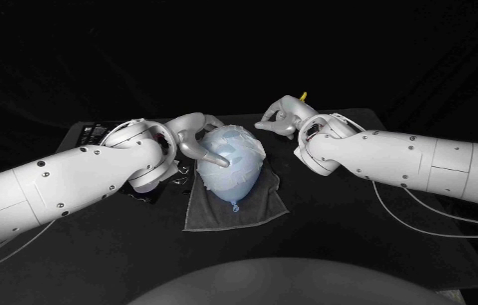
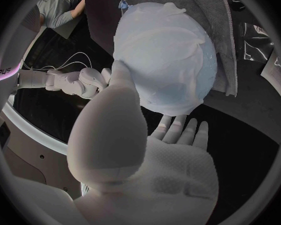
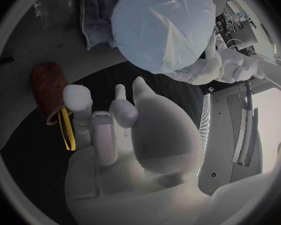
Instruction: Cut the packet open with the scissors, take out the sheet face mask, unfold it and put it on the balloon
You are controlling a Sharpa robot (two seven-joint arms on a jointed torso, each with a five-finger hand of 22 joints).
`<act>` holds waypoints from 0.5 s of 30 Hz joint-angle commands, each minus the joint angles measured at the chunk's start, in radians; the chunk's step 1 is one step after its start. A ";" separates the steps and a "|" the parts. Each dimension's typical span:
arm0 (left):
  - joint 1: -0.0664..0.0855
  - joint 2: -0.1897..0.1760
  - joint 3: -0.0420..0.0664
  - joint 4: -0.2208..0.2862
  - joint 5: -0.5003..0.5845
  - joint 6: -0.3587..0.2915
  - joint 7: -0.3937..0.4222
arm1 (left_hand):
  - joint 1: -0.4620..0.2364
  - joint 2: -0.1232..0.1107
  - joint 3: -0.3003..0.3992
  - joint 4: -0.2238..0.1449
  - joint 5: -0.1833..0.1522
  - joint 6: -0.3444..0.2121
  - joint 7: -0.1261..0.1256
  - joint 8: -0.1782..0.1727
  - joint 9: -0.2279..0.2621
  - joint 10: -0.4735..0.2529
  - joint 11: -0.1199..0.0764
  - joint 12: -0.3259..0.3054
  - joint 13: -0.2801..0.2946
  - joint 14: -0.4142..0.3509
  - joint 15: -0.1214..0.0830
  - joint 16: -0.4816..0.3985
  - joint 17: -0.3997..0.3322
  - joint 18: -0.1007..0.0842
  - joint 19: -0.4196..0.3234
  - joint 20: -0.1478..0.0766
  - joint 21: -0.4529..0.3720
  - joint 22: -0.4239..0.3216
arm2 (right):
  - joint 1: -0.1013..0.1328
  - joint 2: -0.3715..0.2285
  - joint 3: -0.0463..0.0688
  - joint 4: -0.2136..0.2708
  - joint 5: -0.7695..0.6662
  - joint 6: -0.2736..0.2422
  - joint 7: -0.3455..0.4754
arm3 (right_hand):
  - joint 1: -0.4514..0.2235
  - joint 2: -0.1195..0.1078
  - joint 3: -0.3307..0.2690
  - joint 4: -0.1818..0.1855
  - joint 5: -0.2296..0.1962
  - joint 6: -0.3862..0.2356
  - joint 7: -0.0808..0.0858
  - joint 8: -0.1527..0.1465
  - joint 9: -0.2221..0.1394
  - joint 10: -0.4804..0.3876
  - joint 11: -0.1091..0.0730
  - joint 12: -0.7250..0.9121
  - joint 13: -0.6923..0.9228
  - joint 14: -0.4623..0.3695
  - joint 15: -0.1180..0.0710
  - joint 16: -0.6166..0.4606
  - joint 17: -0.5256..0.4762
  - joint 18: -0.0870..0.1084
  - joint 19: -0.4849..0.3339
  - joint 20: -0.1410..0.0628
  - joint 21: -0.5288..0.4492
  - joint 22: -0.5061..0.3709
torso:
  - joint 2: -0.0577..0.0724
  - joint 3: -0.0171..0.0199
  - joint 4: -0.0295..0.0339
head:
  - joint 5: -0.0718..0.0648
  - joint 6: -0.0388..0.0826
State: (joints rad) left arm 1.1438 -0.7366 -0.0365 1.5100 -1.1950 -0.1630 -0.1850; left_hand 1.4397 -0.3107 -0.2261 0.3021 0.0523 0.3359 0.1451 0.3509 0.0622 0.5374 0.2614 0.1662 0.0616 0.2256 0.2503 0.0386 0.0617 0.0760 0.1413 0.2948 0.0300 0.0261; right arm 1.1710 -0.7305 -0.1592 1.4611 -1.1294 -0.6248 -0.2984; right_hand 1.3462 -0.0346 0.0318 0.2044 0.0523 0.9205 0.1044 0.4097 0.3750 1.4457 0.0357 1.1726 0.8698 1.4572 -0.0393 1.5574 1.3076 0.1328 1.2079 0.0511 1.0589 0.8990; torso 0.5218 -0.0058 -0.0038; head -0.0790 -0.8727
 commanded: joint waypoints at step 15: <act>-0.002 -0.003 -0.002 -0.001 0.005 0.020 -0.004 | 0.007 0.000 0.000 0.001 0.003 0.007 0.150 0.004 0.002 0.010 -0.002 0.004 0.001 0.010 0.000 0.004 0.002 0.013 0.000 -0.001 -0.002 0.001 | -0.017 -0.093 0.000 0.126 0.143 0.076 0.102 | -0.054 -0.019 -0.196 0.084 -0.005 -0.027 -0.011 0.120 0.064 0.125 -0.019 0.398 0.701 0.102 -0.006 0.001 0.201 0.009 0.002 0.015 -0.006 0.010 | 0.000 0.0016 0.0002 | -0.005 0.000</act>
State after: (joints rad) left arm 1.1437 -0.7397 -0.0367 1.5089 -1.1932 -0.1629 -0.1849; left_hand 1.4396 -0.3107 -0.2261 0.3021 0.0523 0.3359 0.1451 0.3508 0.0632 0.5420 0.2589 0.1662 0.0614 0.2291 0.2468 0.0386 0.0617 0.0759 0.1413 0.2948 0.0300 0.0261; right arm 1.1545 -0.8261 -0.1598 1.5877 -0.9999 -0.5903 -0.2039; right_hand 1.2816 -0.0652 -0.1571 0.2887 0.0523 0.8909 0.1013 0.5203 0.4354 1.4561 0.0353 1.2227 0.9054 1.4635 -0.0360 1.5546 1.3081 0.1379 1.2070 0.0705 1.0589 0.9079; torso 0.5208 -0.0036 -0.0052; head -0.0829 -0.8727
